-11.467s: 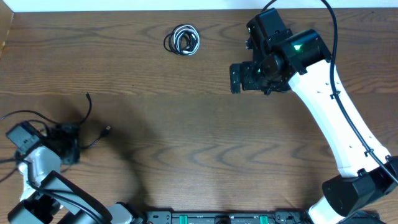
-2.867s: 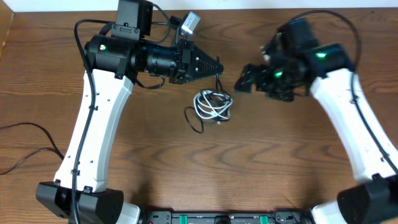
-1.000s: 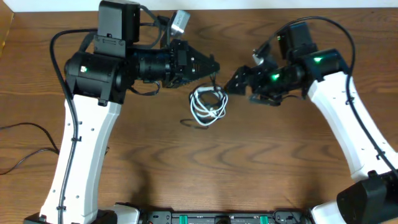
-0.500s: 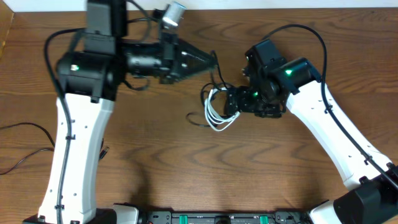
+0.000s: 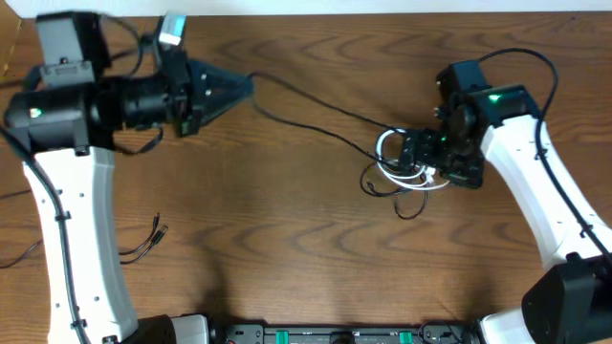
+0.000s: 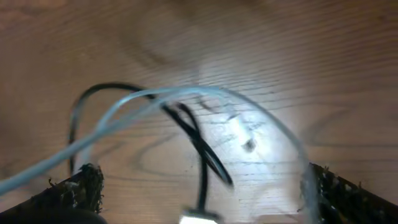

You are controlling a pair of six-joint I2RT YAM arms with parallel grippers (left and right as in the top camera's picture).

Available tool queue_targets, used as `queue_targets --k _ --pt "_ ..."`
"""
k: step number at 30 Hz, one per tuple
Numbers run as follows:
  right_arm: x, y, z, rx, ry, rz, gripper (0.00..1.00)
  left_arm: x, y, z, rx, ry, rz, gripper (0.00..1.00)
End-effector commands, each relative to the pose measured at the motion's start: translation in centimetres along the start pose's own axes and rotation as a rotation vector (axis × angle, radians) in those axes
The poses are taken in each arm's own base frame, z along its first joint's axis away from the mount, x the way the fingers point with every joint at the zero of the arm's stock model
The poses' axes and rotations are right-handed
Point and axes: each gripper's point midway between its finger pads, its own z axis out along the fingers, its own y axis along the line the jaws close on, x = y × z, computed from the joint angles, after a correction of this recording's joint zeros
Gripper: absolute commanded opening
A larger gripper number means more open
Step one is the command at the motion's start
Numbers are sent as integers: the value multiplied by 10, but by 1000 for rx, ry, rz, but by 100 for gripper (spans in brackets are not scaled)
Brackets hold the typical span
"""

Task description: Untangle cables

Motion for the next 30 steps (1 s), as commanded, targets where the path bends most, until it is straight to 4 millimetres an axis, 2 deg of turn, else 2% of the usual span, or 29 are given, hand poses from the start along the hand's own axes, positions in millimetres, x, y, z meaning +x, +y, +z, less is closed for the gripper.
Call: queue_targets --k 1,4,6,8,12,13,17,19,22,23,24,26,27,30 --pt "-11 -32 -5 105 -55 77 99 -23 66 -32 -413 -223 -2 7" --pt "-19 -48 -8 188 -105 149 99 -27 98 -51 -617 -290 -40 7" --pt "-20 -46 -7 177 -110 157 99 -28 109 -60 -694 -313 -51 7" --pt "-18 -32 -5 99 -84 144 99 -29 117 -67 -749 -329 -59 7" --pt "-11 28 -9 -227 -11 -84 99 -28 125 -73 -798 -336 -71 7" --pt "-10 38 -11 -281 -9 -123 99 -27 126 -72 -801 -331 -76 8" --pt "-17 32 -9 -241 -36 -77 99 -23 130 -69 -797 -310 -91 7" --pt "-17 32 -9 -239 -34 -71 99 -20 127 -61 -761 -269 -67 8" --pt "-14 39 -8 -246 -37 -96 99 -9 103 -35 -605 -143 87 7" --pt "-13 45 -7 -252 -42 -115 99 -1 82 -17 -479 -72 177 7" --pt "-12 50 -7 -257 -46 -130 99 7 66 -7 -384 -25 229 7" --pt "-6 67 -6 -272 -57 -185 99 31 20 16 -126 89 360 8" --pt "-3 74 -5 -275 -62 -210 99 38 8 20 -62 118 389 7" --pt "3 86 -1 -250 -84 -265 99 53 -11 32 30 174 444 7"
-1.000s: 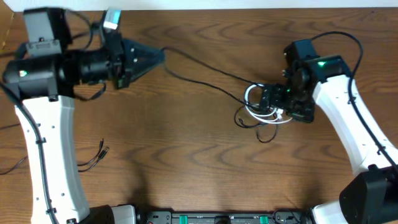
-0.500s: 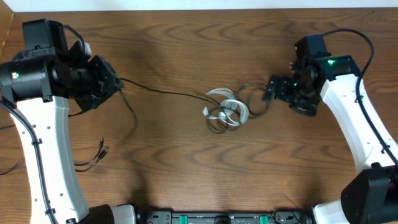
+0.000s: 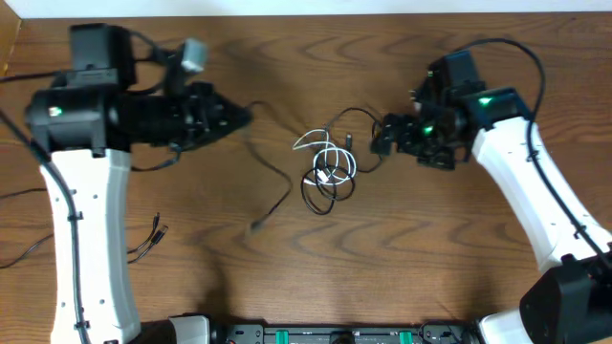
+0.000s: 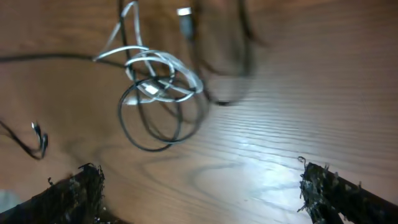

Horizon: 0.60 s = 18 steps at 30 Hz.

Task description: Untangle cables

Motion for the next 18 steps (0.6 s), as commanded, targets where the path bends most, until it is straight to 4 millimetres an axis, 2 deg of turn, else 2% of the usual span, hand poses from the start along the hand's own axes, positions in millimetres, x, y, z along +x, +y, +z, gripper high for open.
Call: queue_targets --k 1,4,6,7,9,11,13,15,18 --pt "11 14 6 46 -14 -88 99 21 -64 2 295 70 172 7" --pt "10 4 9 190 -70 -77 99 27 -70 10 289 92 211 8" --pt "9 0 10 249 -103 -71 99 26 -59 17 204 87 216 7" --pt "8 0 11 264 -112 -66 99 23 -47 20 132 77 186 7" --pt "8 0 15 275 -114 -62 99 14 -9 21 -96 32 26 7" --pt "9 -2 19 282 -103 -52 99 10 31 12 -328 -36 -152 8" --pt "9 -4 25 291 -90 -51 99 10 54 2 -464 -79 -243 8" --pt "10 -6 29 297 -75 -56 99 13 56 1 -477 -75 -259 7" --pt "13 -2 38 269 -37 -90 99 16 47 6 -428 -49 -244 7"
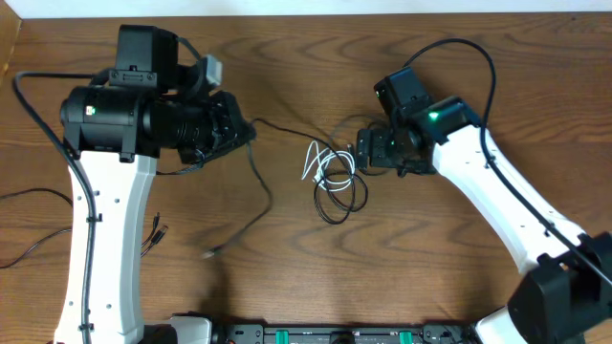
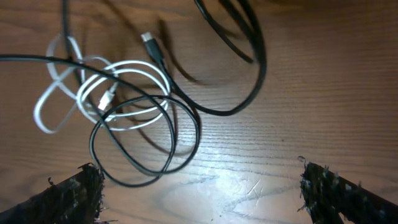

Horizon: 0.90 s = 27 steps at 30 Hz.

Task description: Untangle cables

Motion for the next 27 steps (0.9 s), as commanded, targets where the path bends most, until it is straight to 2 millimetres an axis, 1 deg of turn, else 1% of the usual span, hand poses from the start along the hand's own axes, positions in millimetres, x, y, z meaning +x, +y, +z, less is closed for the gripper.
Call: queue_targets --k 1,5,7,8,9,10,12,14,17,19,20,23,27 --pt "6 5 14 -17 43 -38 99 -1 8 -4 -47 -36 -32 7" --pt "12 25 24 -120 102 -51 99 6 -8 -4 46 8 62 7" --pt "13 31 29 -149 118 -50 99 16 -28 -7 166 53 172 7" --pt "13 33 30 -158 125 -50 99 23 -42 -10 258 79 251 8" --pt "13 33 34 -155 132 -48 99 32 -58 -16 367 103 334 8" --pt "14 32 36 -153 136 -48 99 38 -69 -22 448 116 381 8" --pt "15 31 42 -145 150 -46 99 49 -91 -37 607 138 431 7" --pt "17 30 49 -136 165 -43 99 55 -103 -49 704 150 441 7" --pt "18 28 58 -125 184 -40 99 66 -124 -76 876 162 477 7" --pt "17 29 62 -123 184 -40 99 74 -134 -95 979 165 511 8" --pt "15 29 65 -120 176 -40 99 80 -140 -108 1043 165 536 8" --pt "8 24 72 -87 149 -18 99 88 -143 -121 1041 166 524 7" --pt "0 3 80 42 100 74 99 104 -149 -145 1051 134 560 8"
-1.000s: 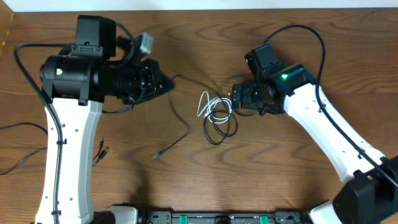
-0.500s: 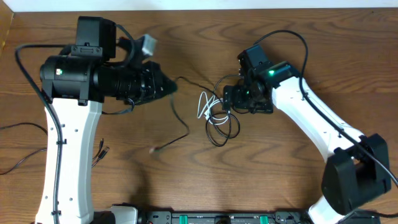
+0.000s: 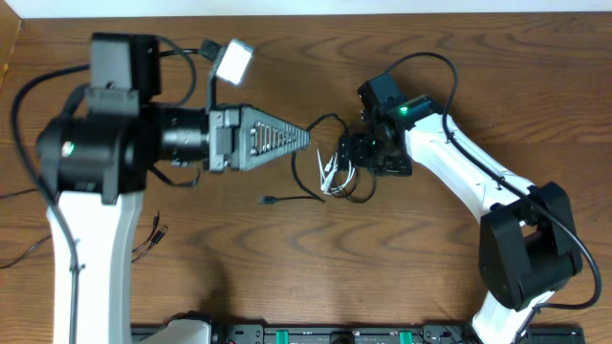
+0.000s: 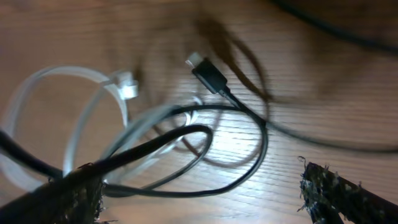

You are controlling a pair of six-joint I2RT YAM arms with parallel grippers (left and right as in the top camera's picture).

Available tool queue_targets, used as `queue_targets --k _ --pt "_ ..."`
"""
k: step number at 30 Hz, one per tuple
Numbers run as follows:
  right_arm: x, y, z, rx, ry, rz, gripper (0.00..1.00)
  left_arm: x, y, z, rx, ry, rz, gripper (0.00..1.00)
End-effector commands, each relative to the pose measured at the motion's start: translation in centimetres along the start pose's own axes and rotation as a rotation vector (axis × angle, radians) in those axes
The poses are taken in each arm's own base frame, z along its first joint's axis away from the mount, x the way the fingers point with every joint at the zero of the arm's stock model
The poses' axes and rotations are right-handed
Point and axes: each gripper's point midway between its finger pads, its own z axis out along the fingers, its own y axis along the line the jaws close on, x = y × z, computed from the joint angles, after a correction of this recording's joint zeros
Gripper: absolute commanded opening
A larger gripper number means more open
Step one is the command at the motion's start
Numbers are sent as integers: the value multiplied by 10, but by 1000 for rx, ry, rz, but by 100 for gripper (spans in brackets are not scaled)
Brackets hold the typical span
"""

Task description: Untangle cables

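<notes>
A tangle of white cable [image 3: 334, 173] and black cable [image 3: 298, 182] lies mid-table. In the right wrist view the white cable [image 4: 69, 84] loops at left, and the black cable [image 4: 252, 158] curls across, its plug [image 4: 207, 73] lying free. My right gripper [image 3: 350, 153] hangs low over the tangle. The right gripper [image 4: 202, 198] is open, with cable strands between its fingertips [image 4: 328, 194]. My left gripper [image 3: 304, 138] points right, its tip just left of the tangle. It looks shut, with the black cable running off its tip.
The black cable's free end [image 3: 269, 199] lies left of the tangle. Loose thin wires [image 3: 153, 235] rest on the wooden table [image 3: 402, 277] near the left arm's base. A dark equipment bar [image 3: 335, 334] lines the front edge.
My left gripper has come right, from well left of the tangle to its edge. My right gripper has moved left and low over the tangle. The black cable's free end lies nearer the tangle.
First the black cable stretched from my left gripper at far left to the tangle under my right gripper at right. Then the tangle lay mid-table with my right gripper open to its right. Both grippers then closed in, and now flank it.
</notes>
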Motion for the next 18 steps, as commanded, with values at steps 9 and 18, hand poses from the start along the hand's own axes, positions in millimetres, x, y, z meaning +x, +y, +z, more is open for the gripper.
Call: queue_targets --k 9,18 --pt "-8 -40 15 188 -30 105 59 23 -138 -19 118 -38 198 7" --pt "0 -88 4 260 50 220 59 38 -202 -29 147 -55 298 7"
